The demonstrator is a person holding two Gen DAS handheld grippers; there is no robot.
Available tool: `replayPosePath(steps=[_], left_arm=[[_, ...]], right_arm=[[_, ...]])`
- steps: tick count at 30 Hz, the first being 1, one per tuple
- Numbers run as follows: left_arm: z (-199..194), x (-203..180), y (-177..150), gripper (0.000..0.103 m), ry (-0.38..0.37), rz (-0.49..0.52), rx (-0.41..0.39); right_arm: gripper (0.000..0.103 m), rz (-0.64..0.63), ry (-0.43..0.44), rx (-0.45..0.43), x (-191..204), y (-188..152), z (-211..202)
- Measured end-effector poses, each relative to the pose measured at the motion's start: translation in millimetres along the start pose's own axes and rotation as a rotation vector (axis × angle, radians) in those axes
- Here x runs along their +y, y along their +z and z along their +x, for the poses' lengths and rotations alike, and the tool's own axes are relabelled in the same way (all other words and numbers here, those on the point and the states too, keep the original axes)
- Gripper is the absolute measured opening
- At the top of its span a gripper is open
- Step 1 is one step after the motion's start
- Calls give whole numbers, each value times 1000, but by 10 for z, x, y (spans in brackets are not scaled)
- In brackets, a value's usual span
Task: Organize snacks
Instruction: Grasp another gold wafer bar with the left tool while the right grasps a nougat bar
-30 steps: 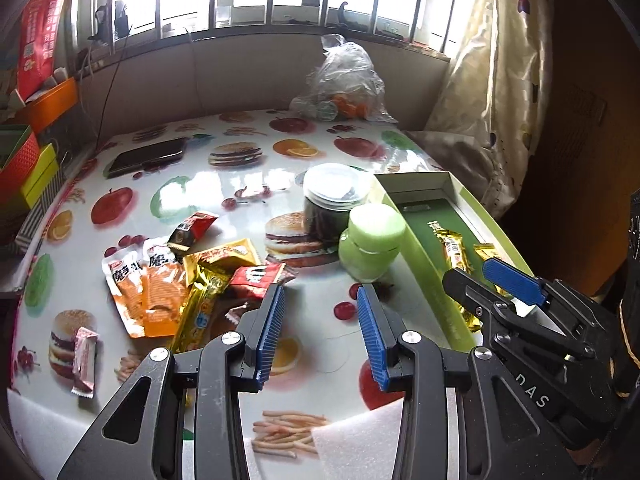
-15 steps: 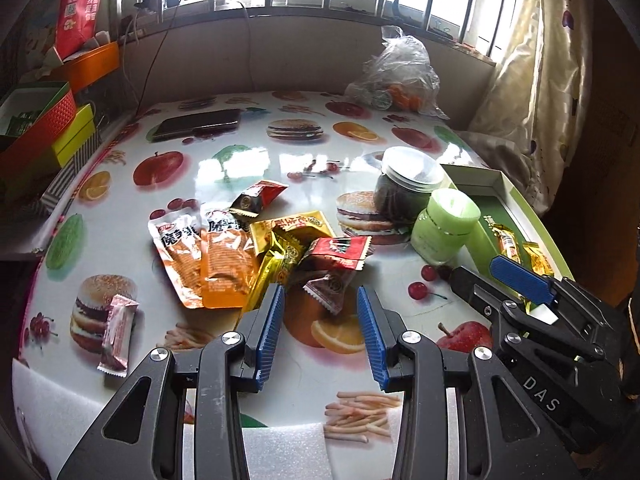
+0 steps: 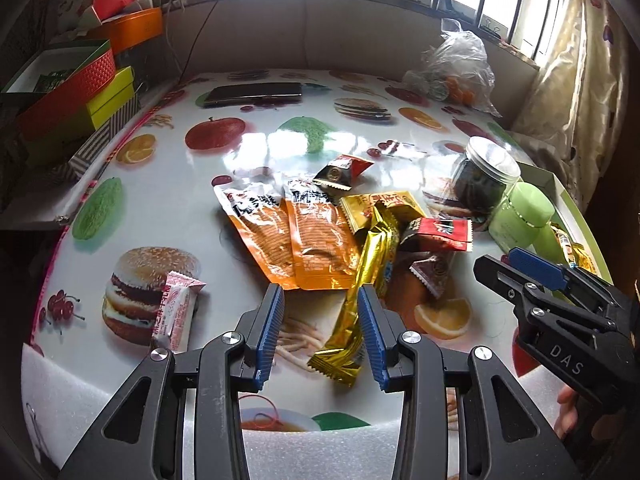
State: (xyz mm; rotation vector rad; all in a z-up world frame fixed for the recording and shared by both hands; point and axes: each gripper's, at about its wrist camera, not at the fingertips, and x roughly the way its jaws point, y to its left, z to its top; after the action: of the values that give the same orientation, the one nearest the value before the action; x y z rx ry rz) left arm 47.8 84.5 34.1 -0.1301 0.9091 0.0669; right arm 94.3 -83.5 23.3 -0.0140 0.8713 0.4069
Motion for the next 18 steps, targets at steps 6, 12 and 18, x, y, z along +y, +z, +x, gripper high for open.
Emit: replayPosePath(steps=[6, 12, 18], left_arm=[[84, 75, 11, 40, -103, -25, 24], [126, 29, 28, 49, -140, -5, 33], [160, 32, 52, 57, -136, 1, 41]], right_arm=[[52, 4, 14, 35, 113, 43, 225], [55, 2, -8, 54, 160, 125, 386], [57, -11, -34, 69, 170, 174, 502]])
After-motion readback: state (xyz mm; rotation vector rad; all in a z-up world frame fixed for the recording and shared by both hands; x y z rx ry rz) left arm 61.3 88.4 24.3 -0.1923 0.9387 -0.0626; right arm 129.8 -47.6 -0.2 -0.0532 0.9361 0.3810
